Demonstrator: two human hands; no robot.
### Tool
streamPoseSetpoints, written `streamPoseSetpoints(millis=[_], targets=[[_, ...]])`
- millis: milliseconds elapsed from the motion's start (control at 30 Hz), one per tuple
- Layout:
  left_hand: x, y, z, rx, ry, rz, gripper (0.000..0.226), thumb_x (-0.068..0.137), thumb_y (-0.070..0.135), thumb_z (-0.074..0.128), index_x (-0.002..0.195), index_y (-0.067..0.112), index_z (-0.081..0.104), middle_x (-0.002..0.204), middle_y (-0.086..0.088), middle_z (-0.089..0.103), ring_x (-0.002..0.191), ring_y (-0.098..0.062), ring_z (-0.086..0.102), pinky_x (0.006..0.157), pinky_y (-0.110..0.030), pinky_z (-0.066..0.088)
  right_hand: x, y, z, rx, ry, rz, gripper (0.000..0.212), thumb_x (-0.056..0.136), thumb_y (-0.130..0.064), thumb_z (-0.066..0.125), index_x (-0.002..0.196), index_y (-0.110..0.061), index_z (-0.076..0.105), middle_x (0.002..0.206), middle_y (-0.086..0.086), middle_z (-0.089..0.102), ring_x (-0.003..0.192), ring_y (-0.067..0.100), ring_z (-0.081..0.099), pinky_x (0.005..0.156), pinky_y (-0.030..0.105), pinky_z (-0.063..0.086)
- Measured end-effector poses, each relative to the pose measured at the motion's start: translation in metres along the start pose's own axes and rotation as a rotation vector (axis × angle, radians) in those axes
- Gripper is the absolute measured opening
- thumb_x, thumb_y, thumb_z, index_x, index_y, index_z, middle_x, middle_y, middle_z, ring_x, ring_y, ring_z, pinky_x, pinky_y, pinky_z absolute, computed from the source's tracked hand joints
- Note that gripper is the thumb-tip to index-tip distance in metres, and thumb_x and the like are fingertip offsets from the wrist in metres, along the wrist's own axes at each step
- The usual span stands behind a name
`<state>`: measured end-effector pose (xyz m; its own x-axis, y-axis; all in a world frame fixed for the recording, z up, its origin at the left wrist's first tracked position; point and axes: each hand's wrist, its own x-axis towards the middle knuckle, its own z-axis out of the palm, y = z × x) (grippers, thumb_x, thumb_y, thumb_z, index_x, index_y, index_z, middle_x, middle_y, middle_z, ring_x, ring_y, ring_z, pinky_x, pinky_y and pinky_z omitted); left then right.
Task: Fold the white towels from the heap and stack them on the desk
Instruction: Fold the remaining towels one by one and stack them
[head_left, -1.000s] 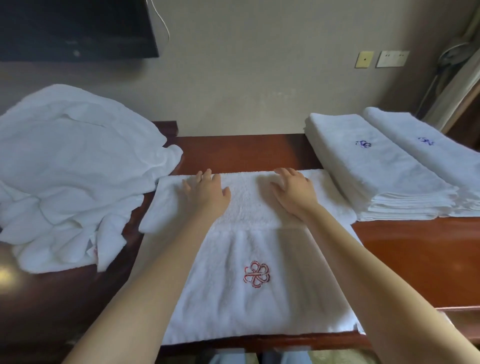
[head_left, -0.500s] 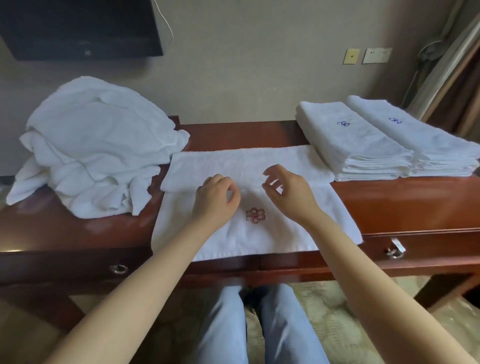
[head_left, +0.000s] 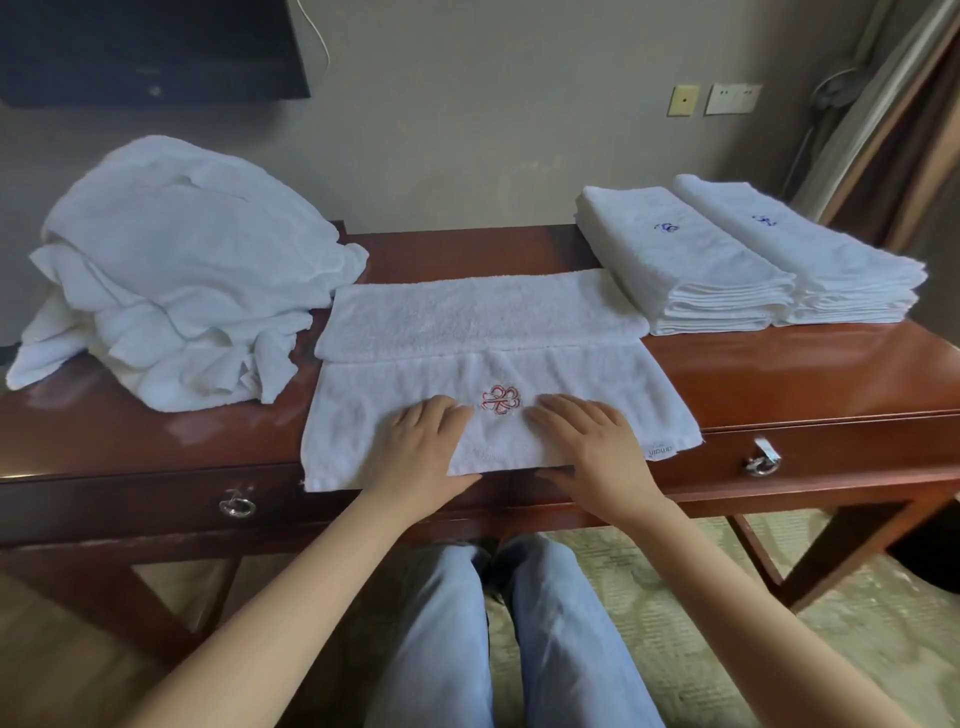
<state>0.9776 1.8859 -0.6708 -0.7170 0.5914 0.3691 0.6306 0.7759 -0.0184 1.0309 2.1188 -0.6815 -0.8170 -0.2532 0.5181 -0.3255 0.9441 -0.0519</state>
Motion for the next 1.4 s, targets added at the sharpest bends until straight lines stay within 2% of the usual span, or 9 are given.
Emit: streamPoseSetpoints(millis=[100, 200, 333, 400, 500, 700, 900, 1167, 1400], targets=[[-0.001, -0.003, -0.002, -0.048, 0.000, 0.016, 0.057, 0.078, 0.042, 0.072, 0.122, 0.008, 0.059, 0.119, -0.007, 0.058, 0.106, -0.026, 0.059, 0.090, -0.037, 0.048, -0.004, 0.002, -0.006, 0.066, 0.093, 0.013, 0.046, 0.070, -0.022, 0.071, 0.115, -0.014, 0.069, 0.119, 0.002, 0.067, 0.106, 0.025, 0.065, 0.084, 0.038, 0.051], [-0.004, -0.010, -0.007, -0.157, -0.004, -0.013, 0.050, 0.084, 0.029, 0.067, 0.130, 0.012, 0.055, 0.125, -0.004, 0.058, 0.110, -0.025, 0.058, 0.087, -0.034, 0.046, -0.005, 0.003, -0.017, 0.149, 0.154, 0.019, 0.030, 0.082, -0.026, 0.053, 0.098, -0.012, 0.073, 0.097, 0.000, 0.072, 0.086, 0.025, 0.068, 0.068, 0.035, 0.054], [0.005, -0.021, -0.024, -0.266, 0.068, -0.034, 0.022, 0.085, 0.014, 0.066, 0.107, 0.011, 0.067, 0.100, -0.002, 0.068, 0.086, -0.027, 0.064, 0.072, -0.034, 0.050, 0.003, 0.008, -0.028, 0.164, 0.257, 0.085, 0.013, 0.084, -0.020, 0.070, 0.083, -0.008, 0.072, 0.073, 0.002, 0.069, 0.065, 0.028, 0.065, 0.054, 0.036, 0.052], [0.015, -0.027, -0.033, -0.237, 0.123, -0.059, 0.015, 0.083, 0.008, 0.067, 0.098, 0.009, 0.068, 0.088, -0.003, 0.067, 0.077, -0.028, 0.064, 0.064, -0.031, 0.046, 0.012, 0.011, -0.034, 0.149, 0.299, 0.135, 0.005, 0.082, -0.011, 0.074, 0.085, -0.007, 0.072, 0.075, 0.003, 0.071, 0.067, 0.028, 0.066, 0.054, 0.035, 0.052], [0.037, -0.038, -0.048, -0.185, 0.198, -0.146, 0.009, 0.087, 0.009, 0.062, 0.095, 0.010, 0.066, 0.086, -0.003, 0.066, 0.075, -0.026, 0.062, 0.060, -0.028, 0.036, 0.035, 0.017, -0.041, 0.106, 0.377, 0.213, 0.003, 0.084, -0.007, 0.073, 0.087, -0.007, 0.073, 0.080, 0.003, 0.073, 0.069, 0.027, 0.068, 0.054, 0.026, 0.044], [0.107, -0.062, -0.077, -0.157, 0.317, -0.281, 0.018, 0.091, 0.008, 0.051, 0.102, 0.011, 0.066, 0.093, -0.006, 0.067, 0.083, -0.029, 0.061, 0.065, -0.029, 0.040, 0.110, 0.043, -0.053, 0.083, 0.388, 0.295, 0.015, 0.094, -0.012, 0.057, 0.098, -0.008, 0.071, 0.092, 0.009, 0.070, 0.076, 0.035, 0.064, 0.057, 0.036, 0.044], [0.181, -0.098, -0.082, -0.048, 0.223, -0.338, 0.019, 0.090, 0.005, 0.046, 0.098, 0.011, 0.063, 0.093, -0.008, 0.065, 0.085, -0.031, 0.057, 0.067, -0.033, 0.044, 0.193, 0.088, -0.051, 0.049, 0.310, 0.245, 0.016, 0.095, -0.016, 0.053, 0.099, -0.010, 0.068, 0.096, 0.007, 0.068, 0.080, 0.033, 0.063, 0.057, 0.033, 0.041], [0.244, -0.136, -0.035, 0.147, -0.239, -0.370, 0.015, 0.087, 0.003, 0.049, 0.087, 0.014, 0.059, 0.092, -0.004, 0.060, 0.085, -0.025, 0.057, 0.064, -0.029, 0.041, 0.246, 0.142, 0.009, 0.081, -0.095, 0.314, 0.023, 0.089, -0.010, 0.049, 0.103, -0.017, 0.066, 0.105, 0.003, 0.066, 0.097, 0.027, 0.059, 0.063, 0.028, 0.038], [0.270, -0.153, 0.008, 0.234, -0.504, -0.357, 0.012, 0.088, 0.004, 0.052, 0.090, 0.009, 0.063, 0.075, -0.001, 0.051, 0.070, -0.019, 0.051, 0.059, -0.027, 0.042, 0.252, 0.159, 0.054, -0.080, -0.252, 0.284, 0.024, 0.085, -0.004, 0.045, 0.098, -0.015, 0.063, 0.101, 0.002, 0.062, 0.093, 0.026, 0.057, 0.064, 0.027, 0.031]])
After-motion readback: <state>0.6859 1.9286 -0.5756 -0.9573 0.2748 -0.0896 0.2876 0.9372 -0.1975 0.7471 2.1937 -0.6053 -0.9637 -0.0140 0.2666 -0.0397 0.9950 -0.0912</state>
